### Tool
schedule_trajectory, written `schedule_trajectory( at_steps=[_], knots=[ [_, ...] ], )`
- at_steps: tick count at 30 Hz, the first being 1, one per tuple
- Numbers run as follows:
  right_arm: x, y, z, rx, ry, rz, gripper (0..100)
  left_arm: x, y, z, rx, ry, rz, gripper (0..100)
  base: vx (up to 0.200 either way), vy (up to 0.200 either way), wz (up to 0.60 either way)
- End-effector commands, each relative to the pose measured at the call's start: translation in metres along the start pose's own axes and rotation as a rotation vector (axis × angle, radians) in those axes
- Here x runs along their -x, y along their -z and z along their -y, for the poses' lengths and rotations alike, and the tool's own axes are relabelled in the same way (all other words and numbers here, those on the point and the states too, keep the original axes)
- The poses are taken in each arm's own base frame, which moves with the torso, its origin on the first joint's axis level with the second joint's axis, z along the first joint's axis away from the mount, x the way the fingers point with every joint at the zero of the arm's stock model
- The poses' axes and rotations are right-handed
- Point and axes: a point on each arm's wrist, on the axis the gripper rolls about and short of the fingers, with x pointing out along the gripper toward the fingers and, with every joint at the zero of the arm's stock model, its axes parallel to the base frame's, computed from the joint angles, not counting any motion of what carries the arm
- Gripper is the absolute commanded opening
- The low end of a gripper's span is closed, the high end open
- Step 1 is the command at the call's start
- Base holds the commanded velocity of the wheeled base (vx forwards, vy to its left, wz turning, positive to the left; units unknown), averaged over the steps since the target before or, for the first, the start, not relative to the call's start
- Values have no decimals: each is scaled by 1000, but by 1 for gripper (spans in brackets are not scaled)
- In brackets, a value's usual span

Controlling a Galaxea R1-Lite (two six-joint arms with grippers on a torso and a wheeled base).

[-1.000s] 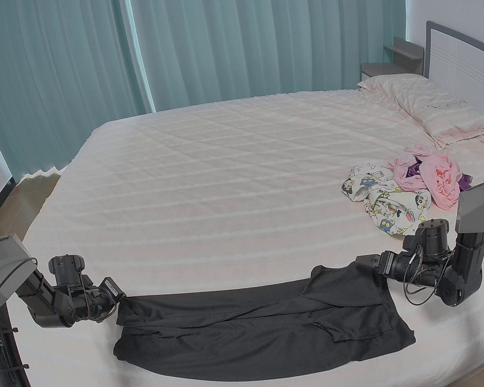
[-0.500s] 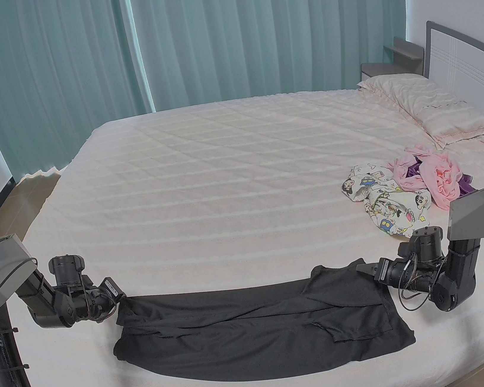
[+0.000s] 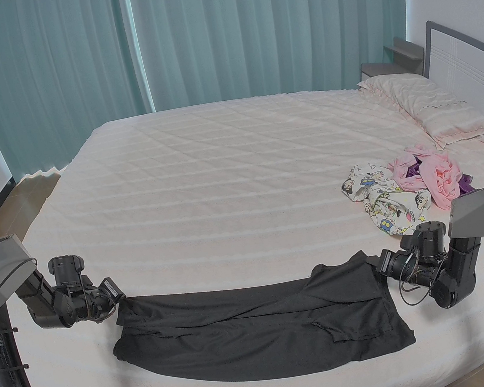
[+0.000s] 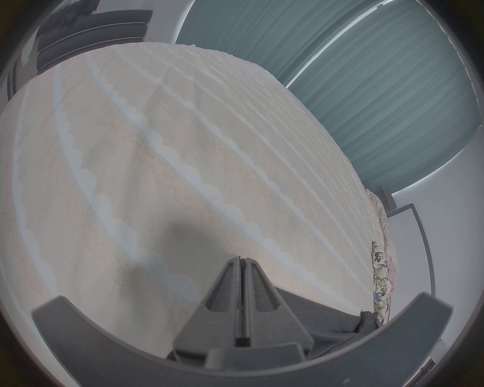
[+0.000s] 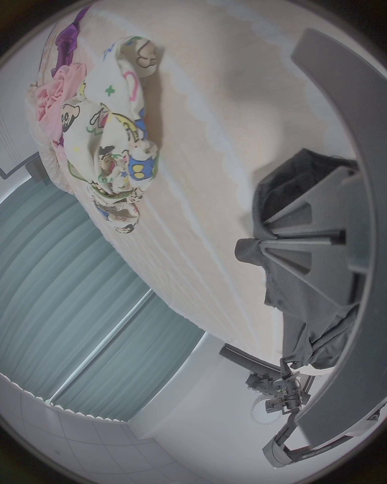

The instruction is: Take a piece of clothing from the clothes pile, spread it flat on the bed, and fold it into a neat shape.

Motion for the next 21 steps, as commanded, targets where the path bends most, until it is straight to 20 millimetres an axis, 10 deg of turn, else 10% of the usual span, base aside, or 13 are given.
schedule_trajectory(
  at_steps=[1, 16, 17, 21],
  knots=[
    [-2, -3, 2, -6, -10, 26, 0, 0, 0, -1, 2, -3, 0, 0, 0, 0, 0],
    [-6, -2, 11, -21, -3, 40, 0, 2, 2, -2, 1, -11, -9, 0, 0, 0, 0],
    [-6, -2, 11, -21, -3, 40, 100, 2, 2, -2, 1, -11, -9, 100, 0, 0, 0],
    [-5, -1, 11, -23, 0, 37, 100, 2, 2, -2, 1, -9, -6, 100, 0, 0, 0]
  ],
)
